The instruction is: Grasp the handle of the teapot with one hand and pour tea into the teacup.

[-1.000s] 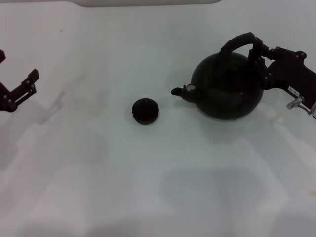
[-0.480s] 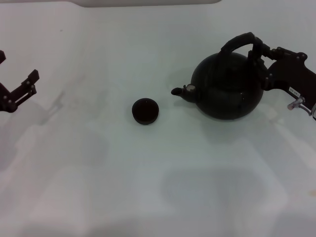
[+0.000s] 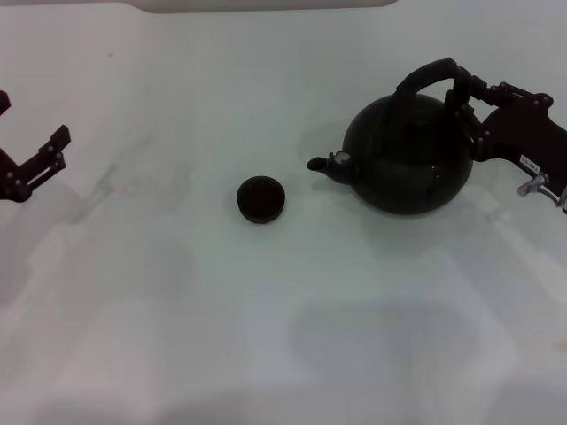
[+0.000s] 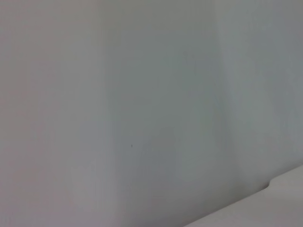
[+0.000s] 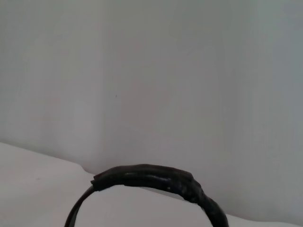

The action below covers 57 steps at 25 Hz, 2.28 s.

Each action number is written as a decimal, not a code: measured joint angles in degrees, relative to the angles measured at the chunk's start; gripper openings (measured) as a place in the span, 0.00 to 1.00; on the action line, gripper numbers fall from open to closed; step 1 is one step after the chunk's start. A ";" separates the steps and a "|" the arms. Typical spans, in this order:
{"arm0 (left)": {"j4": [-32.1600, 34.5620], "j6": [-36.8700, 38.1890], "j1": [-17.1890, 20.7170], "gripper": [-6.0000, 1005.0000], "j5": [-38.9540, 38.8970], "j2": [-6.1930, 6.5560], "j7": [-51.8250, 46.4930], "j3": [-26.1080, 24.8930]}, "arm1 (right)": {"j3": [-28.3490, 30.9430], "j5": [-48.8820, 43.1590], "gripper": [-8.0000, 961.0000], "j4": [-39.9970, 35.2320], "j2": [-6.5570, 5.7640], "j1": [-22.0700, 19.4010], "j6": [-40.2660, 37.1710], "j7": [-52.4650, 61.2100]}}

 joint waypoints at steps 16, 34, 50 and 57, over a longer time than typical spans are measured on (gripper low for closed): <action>0.07 0.00 0.04 0.86 0.09 0.00 0.00 0.00 | 0.19 0.45 0.46 0.69 0.00 -0.15 -0.82 0.00; 0.15 0.09 0.08 0.86 0.17 0.01 0.00 -0.01 | 1.31 -0.07 0.50 0.21 -1.55 -4.66 -9.59 2.29; -1.52 0.24 -0.46 0.86 -4.97 0.08 3.64 -0.27 | 30.11 2.03 0.50 19.84 0.14 -1.86 -32.18 -13.26; -3.38 2.91 1.64 0.86 -16.13 0.09 4.68 -0.34 | 38.65 2.03 0.50 26.40 -0.43 0.54 -34.79 -12.49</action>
